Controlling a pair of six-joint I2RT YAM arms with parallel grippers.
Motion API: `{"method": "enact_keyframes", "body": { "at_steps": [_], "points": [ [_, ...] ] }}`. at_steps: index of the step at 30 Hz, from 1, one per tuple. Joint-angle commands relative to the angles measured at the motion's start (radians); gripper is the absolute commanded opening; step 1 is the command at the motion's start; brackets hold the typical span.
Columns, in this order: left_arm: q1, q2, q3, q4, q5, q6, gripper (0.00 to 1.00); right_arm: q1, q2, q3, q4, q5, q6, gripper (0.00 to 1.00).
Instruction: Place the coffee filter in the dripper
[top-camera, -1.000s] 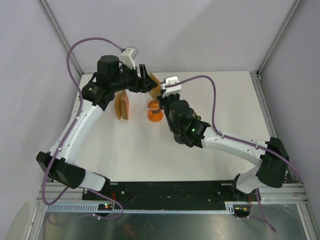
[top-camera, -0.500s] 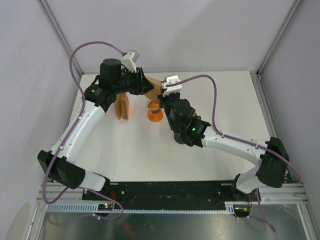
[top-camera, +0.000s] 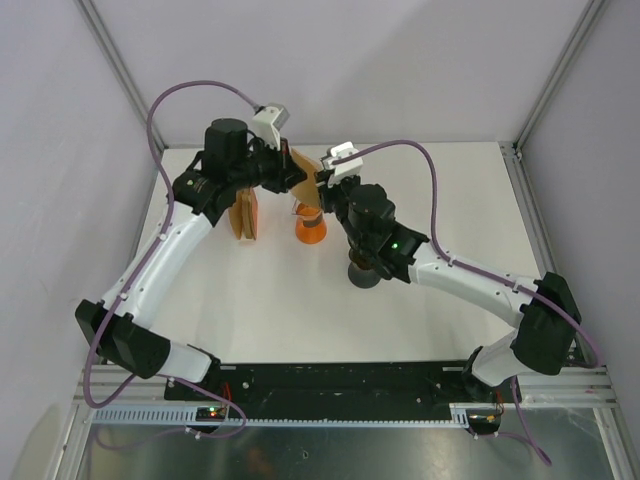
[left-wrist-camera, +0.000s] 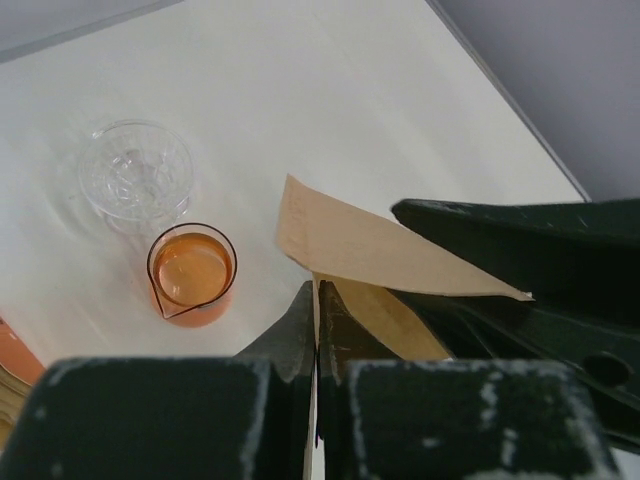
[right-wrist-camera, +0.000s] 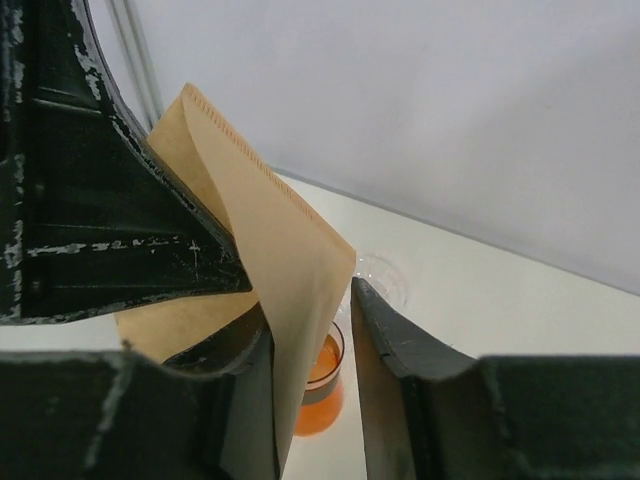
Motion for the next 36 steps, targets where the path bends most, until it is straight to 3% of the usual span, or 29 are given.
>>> {"method": "enact_keyframes", "body": {
  "at_steps": [1,6,8,12,17,26,28,36],
  "points": [
    [-0.03,-0.042,0.04,0.0,-0.022,0.078,0.0,-0.015,-0.031,0.069,-0.049,-0.111,-0.051,0.35],
    [-0.037,-0.04,0.058,-0.007,-0.031,0.094,0.0,-0.017,-0.003,0.099,-0.092,-0.066,-0.086,0.31],
    [-0.04,-0.041,0.058,-0.009,-0.031,0.102,0.0,-0.016,0.008,0.112,-0.101,-0.043,-0.102,0.25],
    [-0.042,-0.054,0.046,-0.017,-0.082,0.142,0.0,-0.013,0.023,0.137,-0.129,0.048,-0.121,0.03],
    [-0.041,-0.06,0.038,-0.02,-0.18,0.229,0.0,-0.038,-0.016,0.14,-0.172,0.052,-0.111,0.0],
    [-0.042,-0.06,0.059,-0.019,-0.178,0.263,0.01,-0.056,-0.039,0.14,-0.233,0.016,-0.077,0.0],
    [-0.042,-0.064,0.06,-0.018,-0.179,0.27,0.04,-0.065,-0.048,0.139,-0.241,0.015,-0.064,0.0],
    [-0.046,-0.055,0.064,-0.019,-0.059,0.219,0.37,-0.034,-0.047,0.14,-0.178,-0.02,-0.059,0.0]
  ]
}}
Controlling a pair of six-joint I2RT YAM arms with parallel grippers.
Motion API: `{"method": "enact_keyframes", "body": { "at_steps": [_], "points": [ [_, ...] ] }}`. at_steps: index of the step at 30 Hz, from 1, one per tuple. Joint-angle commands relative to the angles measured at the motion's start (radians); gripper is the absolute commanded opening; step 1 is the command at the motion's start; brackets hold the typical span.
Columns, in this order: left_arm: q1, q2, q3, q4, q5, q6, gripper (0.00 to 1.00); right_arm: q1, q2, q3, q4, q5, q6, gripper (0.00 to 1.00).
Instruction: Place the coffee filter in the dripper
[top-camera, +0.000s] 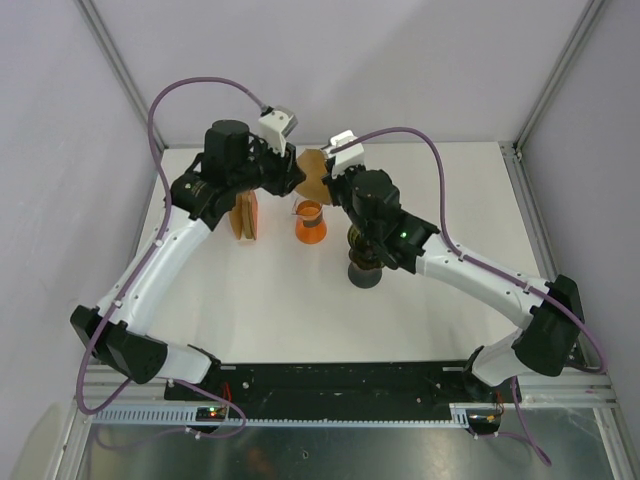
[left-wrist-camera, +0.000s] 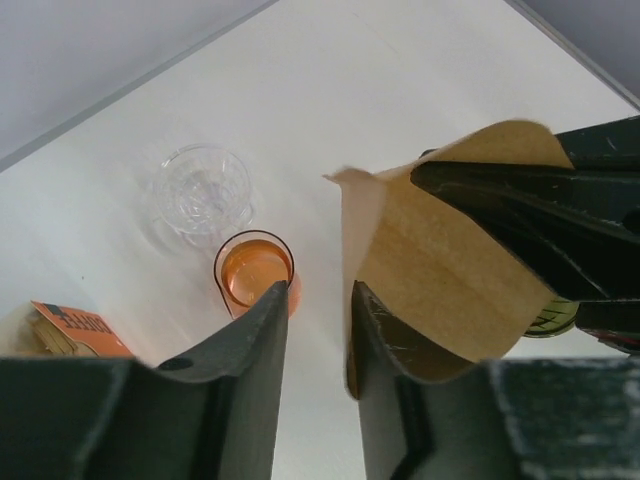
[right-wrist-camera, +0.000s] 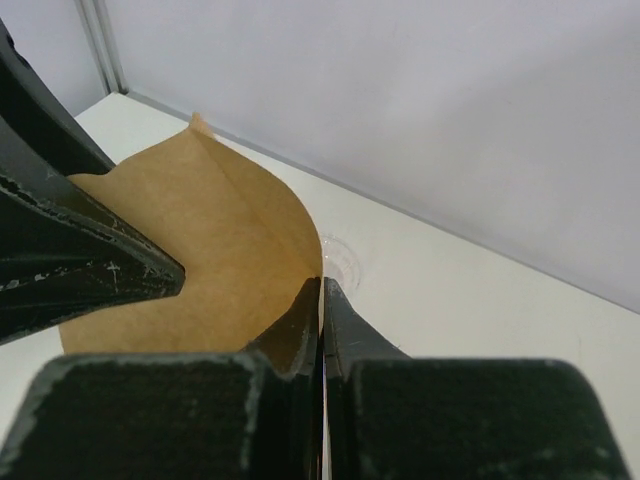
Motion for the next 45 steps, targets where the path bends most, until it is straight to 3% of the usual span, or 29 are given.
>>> {"method": "enact_keyframes", "body": {
  "at_steps": [1,6,19,24,29,35,45],
  "points": [
    [0.002,-0.028,0.047,0.02,0.05,-0.02,0.41,0.017,-0.037,0.037,0.046,0.029,0.018,0.0],
    [0.002,-0.015,0.046,0.019,0.064,-0.026,0.51,0.039,-0.045,0.036,0.082,0.11,0.034,0.0],
    [0.001,0.0,0.057,0.026,0.054,-0.078,0.53,0.042,-0.068,0.031,0.11,0.117,0.133,0.0],
    [0.002,0.009,0.087,0.042,0.048,-0.073,0.37,0.0,-0.082,0.024,0.08,0.061,0.269,0.0],
    [0.002,0.0,0.084,0.044,0.077,-0.06,0.04,-0.018,-0.089,0.018,0.078,0.022,0.276,0.0],
    [0.011,-0.033,0.04,0.031,0.02,0.032,0.0,-0.024,-0.117,-0.012,0.083,-0.013,0.108,0.0],
    [0.015,-0.047,0.044,0.019,-0.098,0.131,0.0,-0.022,-0.143,-0.036,0.066,0.089,-0.022,0.0]
  ]
}}
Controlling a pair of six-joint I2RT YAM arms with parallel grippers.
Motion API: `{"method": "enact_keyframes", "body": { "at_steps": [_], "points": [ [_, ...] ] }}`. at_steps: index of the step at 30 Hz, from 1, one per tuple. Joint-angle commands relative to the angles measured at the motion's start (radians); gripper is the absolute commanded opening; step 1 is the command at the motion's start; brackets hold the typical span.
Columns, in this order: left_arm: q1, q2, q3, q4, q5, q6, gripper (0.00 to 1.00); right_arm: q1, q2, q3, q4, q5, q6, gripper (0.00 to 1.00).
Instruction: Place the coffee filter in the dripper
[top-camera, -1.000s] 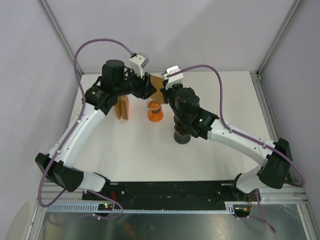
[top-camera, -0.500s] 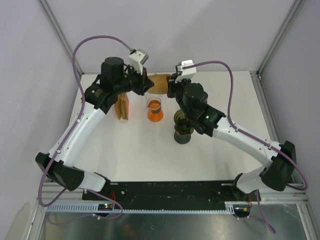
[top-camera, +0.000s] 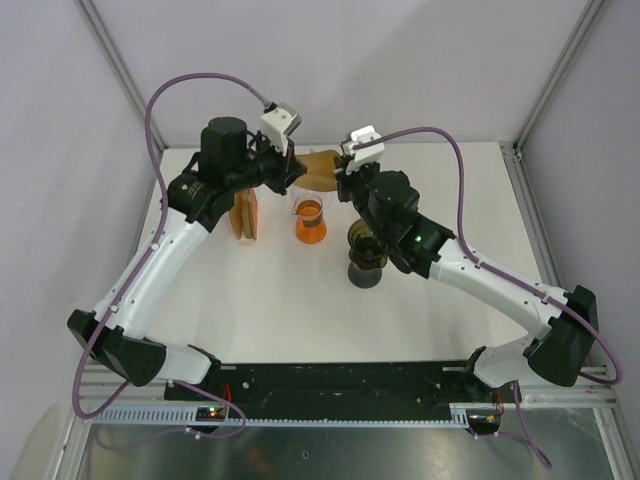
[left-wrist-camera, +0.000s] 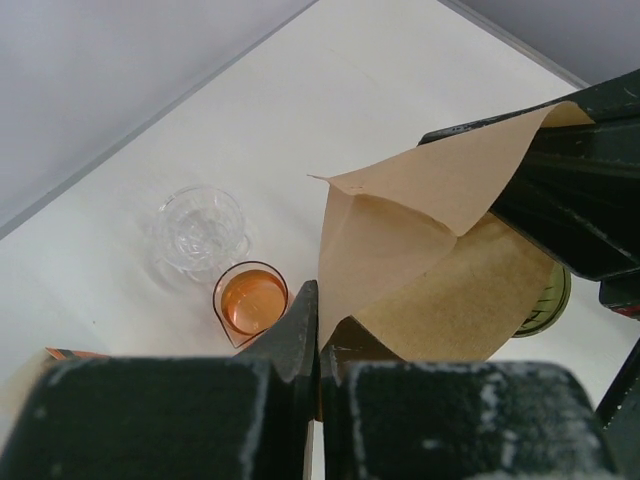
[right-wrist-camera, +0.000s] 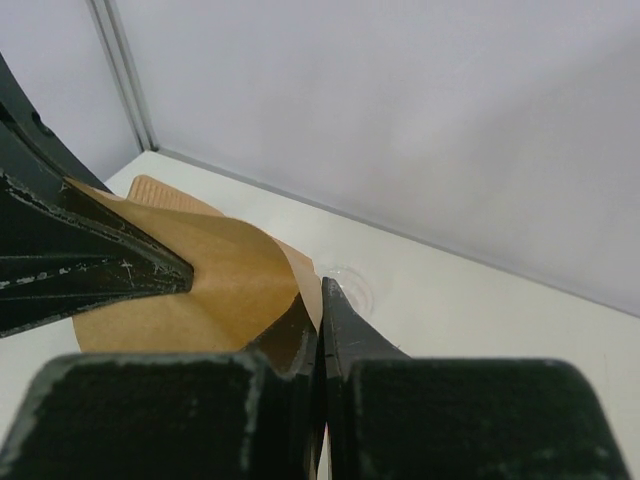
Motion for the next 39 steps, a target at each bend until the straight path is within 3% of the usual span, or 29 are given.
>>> {"method": "enact_keyframes", "body": {
  "at_steps": [1,7,9,12,14,20,27,32,39],
  "points": [
    [0.025,-0.033,0.017,-0.002,-0.15,0.091,0.0,-0.003,-0.058,-0.002,0.013,0.105,-0.093,0.0],
    [0.025,-0.035,0.022,-0.003,-0.142,0.097,0.01,0.008,-0.05,-0.002,0.006,0.094,-0.104,0.0],
    [0.025,-0.038,0.025,-0.004,-0.12,0.095,0.11,0.0,-0.056,-0.002,-0.009,0.082,-0.089,0.0],
    [0.025,-0.039,0.046,-0.019,-0.04,0.086,0.4,-0.019,-0.07,-0.001,-0.044,0.044,-0.05,0.0],
    [0.024,-0.038,0.07,-0.039,0.025,0.079,0.52,-0.044,-0.083,-0.001,-0.076,0.008,-0.008,0.0],
    [0.025,-0.041,0.141,-0.089,0.15,0.068,0.69,-0.149,-0.14,0.002,-0.259,-0.108,0.137,0.0],
    [0.025,-0.022,0.177,-0.109,0.197,0.053,0.75,-0.217,-0.199,0.053,-0.576,-0.217,0.234,0.0],
    [0.024,0.001,0.155,-0.109,0.16,0.055,0.75,-0.272,-0.186,0.12,-0.774,-0.404,0.313,0.0],
    [0.025,0.023,0.109,-0.101,0.167,0.048,0.76,-0.29,-0.127,0.145,-0.901,-0.473,0.322,0.0]
  ]
}}
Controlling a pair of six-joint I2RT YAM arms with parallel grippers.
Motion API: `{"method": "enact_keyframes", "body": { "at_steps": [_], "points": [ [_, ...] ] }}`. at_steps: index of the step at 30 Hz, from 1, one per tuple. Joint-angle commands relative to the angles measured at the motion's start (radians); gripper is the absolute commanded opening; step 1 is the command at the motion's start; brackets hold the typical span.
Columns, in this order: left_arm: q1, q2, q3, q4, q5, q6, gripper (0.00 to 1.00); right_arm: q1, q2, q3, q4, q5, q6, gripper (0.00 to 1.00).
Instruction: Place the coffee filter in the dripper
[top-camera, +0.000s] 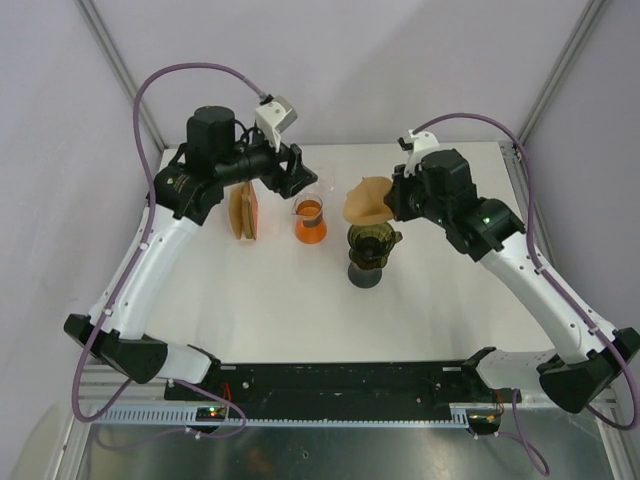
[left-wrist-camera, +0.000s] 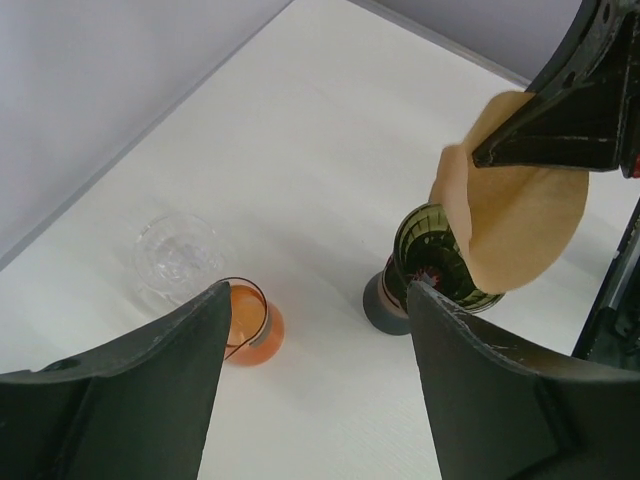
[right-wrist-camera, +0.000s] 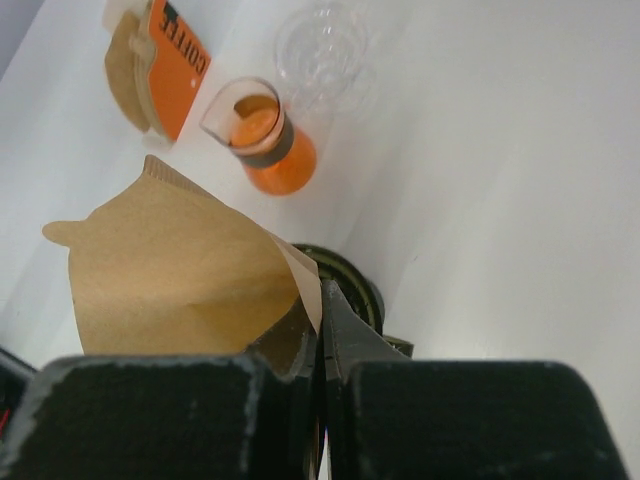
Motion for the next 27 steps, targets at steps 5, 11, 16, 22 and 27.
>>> {"method": "enact_keyframes", "body": {
  "at_steps": [5,11,16,22,27],
  "points": [
    [0.004,0.014,-0.047,0.013,0.007,-0.01,0.76,-0.014,0.102,0.036,-0.12,-0.175,0.019,0.0],
    [0.004,0.005,-0.066,0.017,-0.004,0.0,0.76,-0.03,0.148,0.026,-0.145,-0.178,0.008,0.0],
    [0.003,0.011,-0.068,0.018,0.001,-0.002,0.77,-0.034,0.167,0.002,-0.13,-0.194,-0.012,0.07],
    [0.004,0.009,-0.072,0.019,0.004,0.001,0.77,-0.035,0.163,-0.007,-0.114,-0.187,-0.032,0.34],
    [0.004,0.009,-0.072,0.019,0.005,0.002,0.77,-0.035,0.148,-0.007,-0.108,-0.169,-0.047,0.41]
  ]
}}
